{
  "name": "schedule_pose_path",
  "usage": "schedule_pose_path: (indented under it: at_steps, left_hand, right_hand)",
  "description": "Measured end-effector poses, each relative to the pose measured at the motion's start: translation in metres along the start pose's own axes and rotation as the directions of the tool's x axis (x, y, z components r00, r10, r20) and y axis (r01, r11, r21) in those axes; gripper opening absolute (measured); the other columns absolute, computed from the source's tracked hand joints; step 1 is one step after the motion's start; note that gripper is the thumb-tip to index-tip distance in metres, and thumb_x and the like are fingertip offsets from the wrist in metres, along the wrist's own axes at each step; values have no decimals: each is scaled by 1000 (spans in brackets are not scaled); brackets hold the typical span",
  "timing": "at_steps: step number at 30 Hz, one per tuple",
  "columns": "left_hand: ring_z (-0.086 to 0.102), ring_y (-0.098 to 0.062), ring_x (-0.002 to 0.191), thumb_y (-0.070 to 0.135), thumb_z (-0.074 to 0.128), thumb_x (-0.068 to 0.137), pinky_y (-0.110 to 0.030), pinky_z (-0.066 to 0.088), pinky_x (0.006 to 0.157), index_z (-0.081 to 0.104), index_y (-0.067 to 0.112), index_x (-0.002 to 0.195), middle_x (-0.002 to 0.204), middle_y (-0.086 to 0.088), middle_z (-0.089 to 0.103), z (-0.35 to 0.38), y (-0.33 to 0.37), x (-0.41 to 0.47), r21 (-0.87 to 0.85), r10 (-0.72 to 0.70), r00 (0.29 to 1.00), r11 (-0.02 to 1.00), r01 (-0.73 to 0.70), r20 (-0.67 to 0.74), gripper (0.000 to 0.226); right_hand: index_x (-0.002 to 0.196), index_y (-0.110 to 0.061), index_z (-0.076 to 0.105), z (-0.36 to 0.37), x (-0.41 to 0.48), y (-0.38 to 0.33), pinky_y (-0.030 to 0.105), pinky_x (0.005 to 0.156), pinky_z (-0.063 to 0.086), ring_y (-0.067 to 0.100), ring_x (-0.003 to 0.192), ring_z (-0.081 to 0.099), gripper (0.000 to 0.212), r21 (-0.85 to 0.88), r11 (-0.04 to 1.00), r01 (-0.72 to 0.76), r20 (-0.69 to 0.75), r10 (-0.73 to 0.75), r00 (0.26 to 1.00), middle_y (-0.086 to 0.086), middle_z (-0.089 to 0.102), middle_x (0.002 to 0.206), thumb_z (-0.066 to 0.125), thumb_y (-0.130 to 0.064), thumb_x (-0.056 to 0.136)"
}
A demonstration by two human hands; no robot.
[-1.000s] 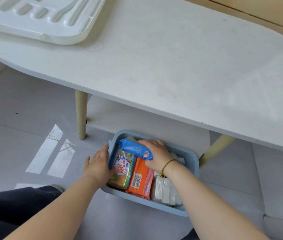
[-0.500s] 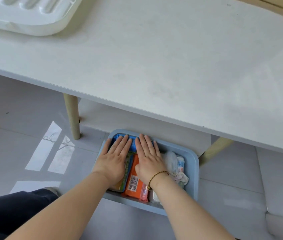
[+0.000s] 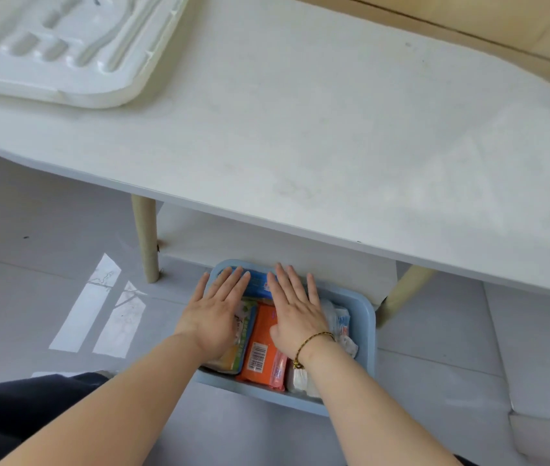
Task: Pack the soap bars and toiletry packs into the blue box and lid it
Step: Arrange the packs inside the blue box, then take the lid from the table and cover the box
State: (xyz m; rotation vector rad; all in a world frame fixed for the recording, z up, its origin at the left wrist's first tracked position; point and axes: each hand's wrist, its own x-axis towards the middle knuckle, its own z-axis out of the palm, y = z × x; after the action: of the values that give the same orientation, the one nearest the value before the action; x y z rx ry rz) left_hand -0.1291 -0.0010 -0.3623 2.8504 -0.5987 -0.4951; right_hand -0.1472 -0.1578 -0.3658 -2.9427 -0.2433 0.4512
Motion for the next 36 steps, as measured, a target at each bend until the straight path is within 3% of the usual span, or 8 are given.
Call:
schedule_pose_path:
  at_steps: [4,6,9,12,14,19,26,36]
  left_hand:
    - [-2,-13,144,18,33,95,-30,-7,116,6,20,146,157,2,5,-36,1,-28,-15,12,991,1000,-14,-135,58]
    - [32,-16,137,15,37,92,-29,20,114,39,16,137,146,-4,40,-62,1,-45,-71,22,956,996,-45,-292,45]
    - [72,-20,75,13,36,74,-29,57,63,73,9,84,80,-8,75,-105,2,-74,-65,123,814,979,-193,-567,39]
    - [70,-21,65,10,35,71,-27,54,56,72,6,75,71,-7,73,-142,-7,-102,-61,111,680,973,-224,-725,38]
    - [69,-30,77,9,33,73,-37,55,67,70,1,87,85,-15,72,-160,-22,-114,-75,29,606,986,-146,-795,40]
    - [12,-24,143,-2,38,83,-39,3,116,19,13,144,155,-8,14,-180,-69,-112,-152,-216,761,976,154,-613,66]
    - [-12,-16,143,-5,35,79,-33,-9,115,-2,19,146,157,3,-7,-180,-88,-95,-168,-218,831,974,152,-512,80]
    - [-10,-13,143,4,48,82,-28,-8,114,6,21,145,156,3,-5,-179,-98,-99,-367,-229,817,930,23,-529,78]
  right_hand:
    - [148,-20,4,-26,-25,-14,27,109,-18,11,144,-13,66,98,994,43,-54,-38,998,-2,-4,159,34,-6,91]
    - [146,-20,20,-43,-40,-25,23,116,3,12,144,12,56,182,981,70,-69,-58,996,-2,20,156,33,-8,93]
    - [132,-16,49,-78,-60,-50,22,98,40,15,122,51,41,148,975,167,-245,-128,961,4,58,131,42,-10,92]
    - [83,-10,75,-121,-70,-81,17,50,52,13,62,70,28,48,951,306,-545,-232,806,0,74,69,62,-3,59]
    - [75,-6,74,-149,-67,-102,19,43,53,18,54,69,26,45,925,377,-629,-267,730,3,72,61,63,3,54]
    - [113,0,63,-200,-32,-136,34,86,48,30,103,60,31,30,938,345,-574,-266,775,17,67,112,51,1,85]
    - [134,-11,44,-226,43,-170,26,103,25,23,130,36,42,-105,961,254,-481,-273,833,5,47,140,41,-9,93]
    - [107,-1,59,-229,80,-194,31,90,34,27,115,44,28,-372,908,194,-455,-361,814,12,58,114,37,0,89]
